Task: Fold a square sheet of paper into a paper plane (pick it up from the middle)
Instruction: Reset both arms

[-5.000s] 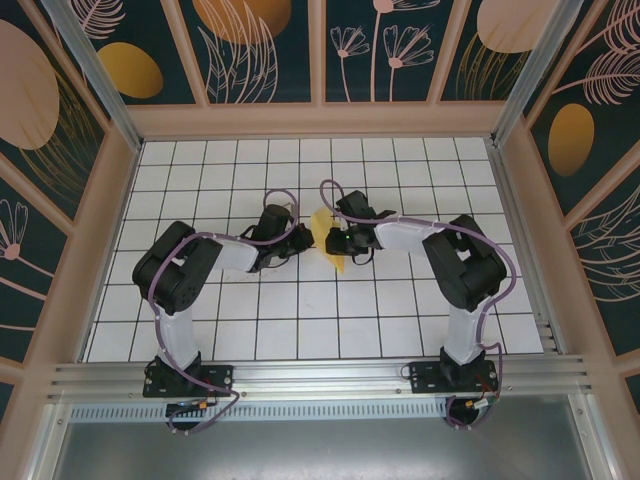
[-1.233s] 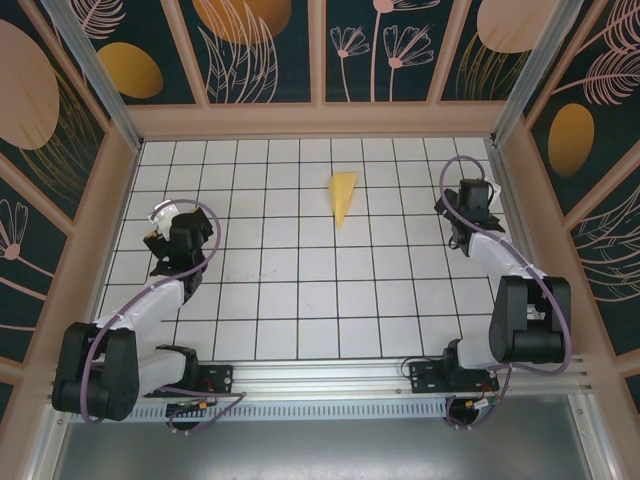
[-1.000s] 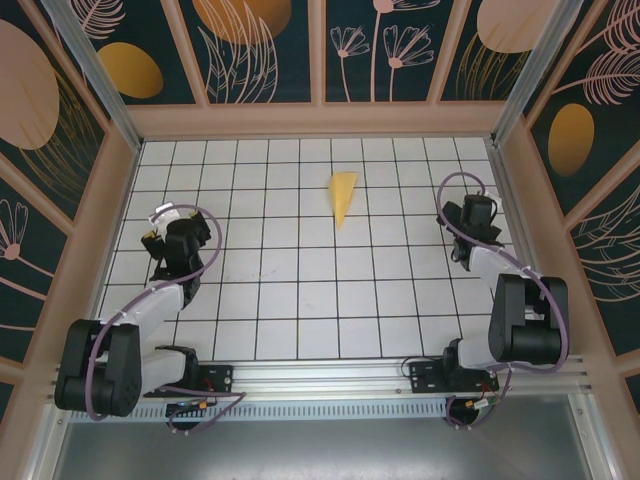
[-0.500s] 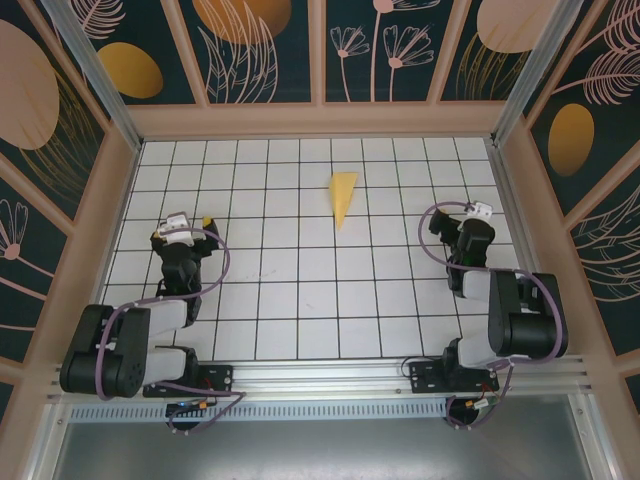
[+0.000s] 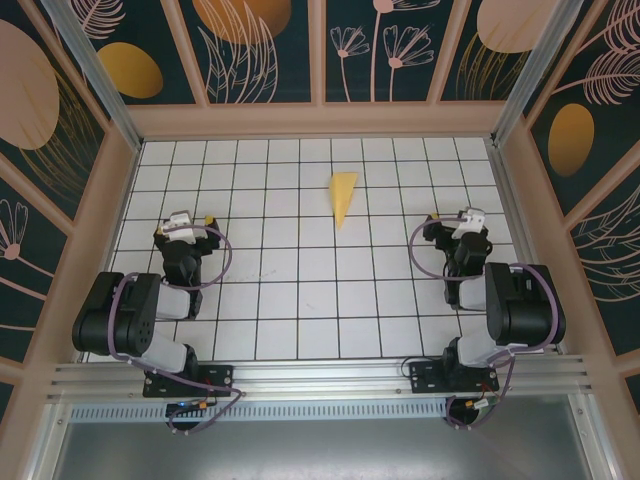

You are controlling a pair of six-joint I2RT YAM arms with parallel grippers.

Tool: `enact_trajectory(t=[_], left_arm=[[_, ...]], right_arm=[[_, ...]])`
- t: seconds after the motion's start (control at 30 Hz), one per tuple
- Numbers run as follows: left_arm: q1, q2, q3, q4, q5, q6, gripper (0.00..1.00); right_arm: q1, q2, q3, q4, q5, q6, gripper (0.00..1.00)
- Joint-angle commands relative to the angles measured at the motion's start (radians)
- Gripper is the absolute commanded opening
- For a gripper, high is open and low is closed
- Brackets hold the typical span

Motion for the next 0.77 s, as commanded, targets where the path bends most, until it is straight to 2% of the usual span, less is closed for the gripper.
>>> enact_trajectory(t=[0.0,0.73], left_arm=[[0.014,0.008,0.015,0.071,0.001,-0.01,0.98],[0.015,0.009,0.013,0.074,-0.013,-0.01,0.98]], right_arm=[[0.009,0.011,-0.014,0.106,-0.027,-0.02,0.99],[0.012,0.011,-0.009,0.1,-0.026,-0.025,0.99]])
